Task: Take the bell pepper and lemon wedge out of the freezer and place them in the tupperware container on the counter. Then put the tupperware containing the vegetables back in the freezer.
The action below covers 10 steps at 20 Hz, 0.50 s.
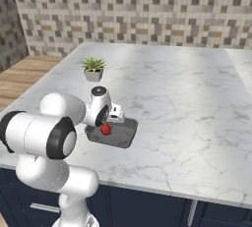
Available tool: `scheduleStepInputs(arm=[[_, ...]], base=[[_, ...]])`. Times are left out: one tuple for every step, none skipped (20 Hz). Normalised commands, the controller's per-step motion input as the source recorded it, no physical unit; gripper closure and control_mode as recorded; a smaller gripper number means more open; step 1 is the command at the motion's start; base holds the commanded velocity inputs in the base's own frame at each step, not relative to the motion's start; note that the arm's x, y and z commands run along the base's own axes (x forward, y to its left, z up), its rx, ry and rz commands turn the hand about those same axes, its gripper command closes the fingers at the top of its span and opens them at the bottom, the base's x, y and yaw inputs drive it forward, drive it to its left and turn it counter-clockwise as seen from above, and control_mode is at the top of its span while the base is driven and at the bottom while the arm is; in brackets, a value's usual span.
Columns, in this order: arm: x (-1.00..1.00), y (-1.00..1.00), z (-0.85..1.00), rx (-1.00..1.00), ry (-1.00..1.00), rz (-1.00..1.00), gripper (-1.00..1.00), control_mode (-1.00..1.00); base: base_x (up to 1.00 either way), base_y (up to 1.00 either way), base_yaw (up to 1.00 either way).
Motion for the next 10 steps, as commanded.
scheduleStepInputs(arm=[[-0.51,0.0,1.0,0.05,-0.13,-0.03,-1.0,-1.0],[-0.66,0.0,1.0,0.06,-0.18,-0.03,-1.0,-1.0],[-0.82,0.0,1.0,0.07,-0.21,-0.02,-1.0,-1.0],[-0.86,0.0,1.0,0.06,-0.19,-0.01,-1.0,-1.0],[-0.93,0.0,1.0,0.05,-0.16,-0.01,-1.0,-1.0],[-0.88,0.0,1.0,0.06,-0.08,0.0,-1.0,-1.0],[-0.89,0.0,1.0,0.06,0.0,-0.01,-1.0,-1.0],[-0.99,0.0,1.0,0.04,-0.01,-0.02,-1.0,-1.0],[-0.95,0.0,1.0,0.03,0.0,-0.03,-1.0,-1.0],[-0.96,0.0,1.0,0.02,0.0,-0.05,-1.0,-1.0]], base=[[0.0,0.0,0.0],[0.0,0.0,0.0],[0.0,0.0,0.0],[0.0,0.0,0.0],[0.0,0.0,0.0],[0.0,0.0,0.0],[0.0,0.0,0.0],[0.0,0.0,0.0],[0.0,0.0,0.0],[0.0,0.0,0.0]])
